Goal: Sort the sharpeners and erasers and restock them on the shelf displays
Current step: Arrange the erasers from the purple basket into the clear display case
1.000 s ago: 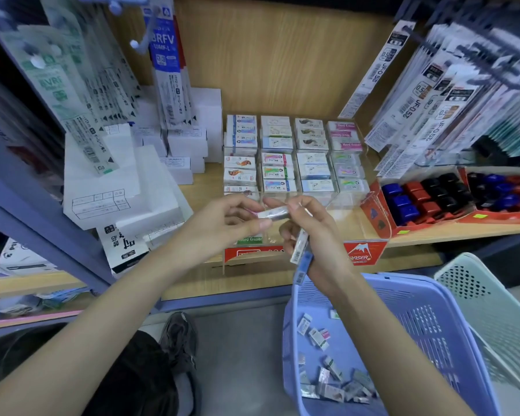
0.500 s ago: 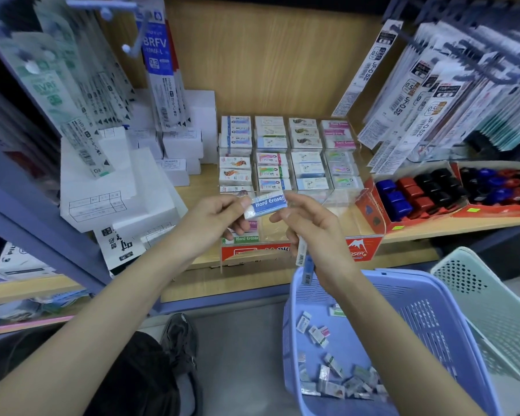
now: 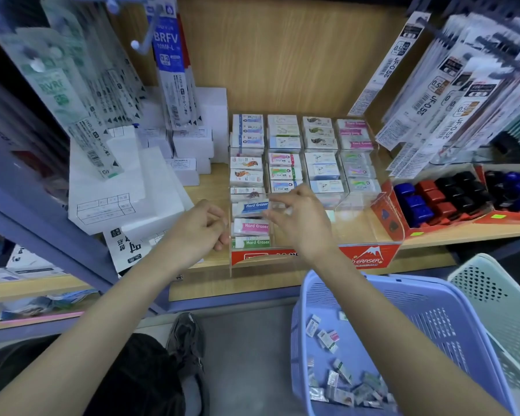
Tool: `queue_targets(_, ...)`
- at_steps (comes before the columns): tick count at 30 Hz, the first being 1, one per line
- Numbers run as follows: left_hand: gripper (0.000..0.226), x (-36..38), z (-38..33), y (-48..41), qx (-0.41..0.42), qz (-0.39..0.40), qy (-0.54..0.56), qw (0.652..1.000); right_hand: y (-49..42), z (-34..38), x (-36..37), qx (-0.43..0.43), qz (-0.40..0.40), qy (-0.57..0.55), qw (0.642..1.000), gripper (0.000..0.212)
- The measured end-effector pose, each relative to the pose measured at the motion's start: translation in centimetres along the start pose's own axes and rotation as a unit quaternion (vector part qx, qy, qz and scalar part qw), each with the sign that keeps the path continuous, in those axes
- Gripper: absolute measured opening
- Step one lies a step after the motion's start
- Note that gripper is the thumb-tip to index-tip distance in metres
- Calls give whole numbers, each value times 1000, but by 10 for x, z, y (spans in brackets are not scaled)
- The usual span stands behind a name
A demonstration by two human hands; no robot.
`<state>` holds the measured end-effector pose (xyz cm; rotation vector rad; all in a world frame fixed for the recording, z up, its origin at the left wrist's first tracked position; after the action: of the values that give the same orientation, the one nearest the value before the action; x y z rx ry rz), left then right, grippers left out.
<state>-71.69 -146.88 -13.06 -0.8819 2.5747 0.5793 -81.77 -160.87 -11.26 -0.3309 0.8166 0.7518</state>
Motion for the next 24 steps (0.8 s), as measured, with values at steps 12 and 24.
queue_targets(12, 9, 0, -14, 2, 34, 10, 4, 999, 10, -6, -15, 72, -45, -317, 945, 31)
queue_targets(24, 39, 55, -35, 25, 77, 134, 5, 988, 40, -22, 31, 273, -43, -670, 689, 46)
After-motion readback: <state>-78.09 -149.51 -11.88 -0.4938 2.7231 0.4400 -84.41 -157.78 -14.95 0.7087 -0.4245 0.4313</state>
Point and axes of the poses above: each hand's wrist, its own y-axis away from the middle knuckle, its own x-axis out of the palm, z = x × y, the point moved 10 cm from there along -y, towards the middle knuckle, and after that the axes turned 1 degree about x, right-handed, at the moved point
